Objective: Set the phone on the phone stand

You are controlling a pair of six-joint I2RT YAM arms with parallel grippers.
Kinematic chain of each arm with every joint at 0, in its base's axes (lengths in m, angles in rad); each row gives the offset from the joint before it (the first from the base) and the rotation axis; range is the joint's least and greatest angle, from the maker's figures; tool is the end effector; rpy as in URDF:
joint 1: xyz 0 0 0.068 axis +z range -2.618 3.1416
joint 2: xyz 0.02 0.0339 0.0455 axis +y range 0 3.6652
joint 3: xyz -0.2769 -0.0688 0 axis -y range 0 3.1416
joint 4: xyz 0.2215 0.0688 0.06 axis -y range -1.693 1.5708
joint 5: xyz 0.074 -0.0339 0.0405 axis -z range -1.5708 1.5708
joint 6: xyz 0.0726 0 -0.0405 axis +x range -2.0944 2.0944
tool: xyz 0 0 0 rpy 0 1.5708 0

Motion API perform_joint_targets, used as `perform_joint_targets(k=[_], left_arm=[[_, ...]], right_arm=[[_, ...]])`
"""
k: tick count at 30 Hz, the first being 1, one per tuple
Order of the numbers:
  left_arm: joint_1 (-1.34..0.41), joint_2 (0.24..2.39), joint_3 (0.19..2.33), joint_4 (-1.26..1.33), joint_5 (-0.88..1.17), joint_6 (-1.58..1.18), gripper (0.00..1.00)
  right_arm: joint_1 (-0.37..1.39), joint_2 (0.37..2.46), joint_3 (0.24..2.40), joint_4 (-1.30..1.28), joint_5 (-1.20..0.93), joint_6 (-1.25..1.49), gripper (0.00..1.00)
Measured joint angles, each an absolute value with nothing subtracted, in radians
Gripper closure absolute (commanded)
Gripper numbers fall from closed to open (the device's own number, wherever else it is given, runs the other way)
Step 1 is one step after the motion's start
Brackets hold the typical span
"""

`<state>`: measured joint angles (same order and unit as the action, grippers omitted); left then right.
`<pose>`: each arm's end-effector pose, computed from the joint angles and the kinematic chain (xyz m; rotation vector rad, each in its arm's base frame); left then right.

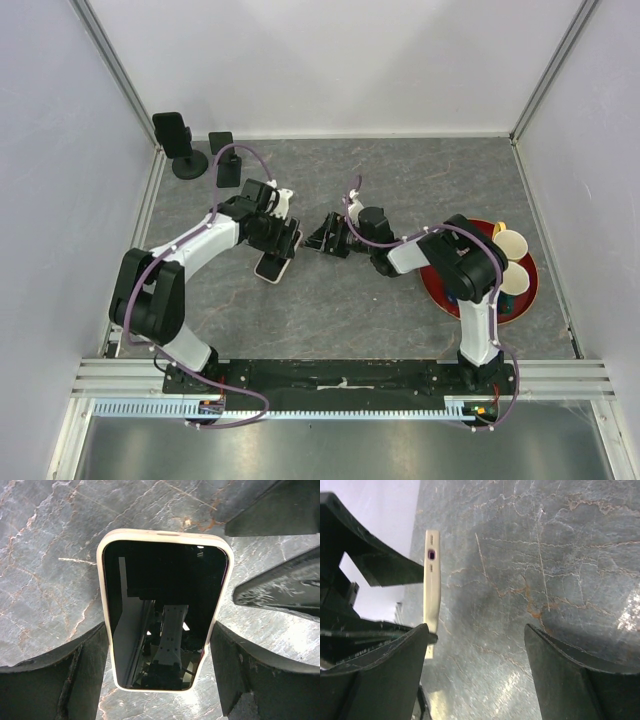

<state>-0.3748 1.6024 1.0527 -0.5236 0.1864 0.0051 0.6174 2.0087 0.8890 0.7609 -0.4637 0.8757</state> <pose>0.2913 -0.1291 0.1980 0.5649 2.6030 -0.3690 0.3221 0.2685 0.1423 -0.0718 2.1737 1.3820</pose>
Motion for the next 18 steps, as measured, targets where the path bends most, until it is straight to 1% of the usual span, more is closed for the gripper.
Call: perform_joint_targets(k=[4, 9, 12, 14, 18], left_arm=[[-0.395, 1.59, 1.047, -0.513, 0.184, 0.008, 0.98], [-0.404, 1.59, 1.041, -0.506, 0.177, 0.01, 0.98], [-0.42, 1.59, 1.04, -0.506, 0.177, 0.013, 0.98], [-0.43, 1.59, 1.04, -0.506, 0.176, 0.015, 0.98], [-0.445, 1.59, 1.04, -0.506, 0.17, 0.017, 0.98]], right_arm=[[0.613, 2.053, 0.889, 0.857, -0.472, 0.982, 0.17], [0.611, 2.078, 0.889, 0.91, -0.477, 1.052, 0.2], [0.611, 2.079, 0.889, 0.932, -0.476, 1.07, 0.25], [0.612, 2.081, 0.893, 0.941, -0.477, 1.077, 0.31], [0.619, 2.099, 0.916, 0.952, -0.479, 1.085, 0.35]])
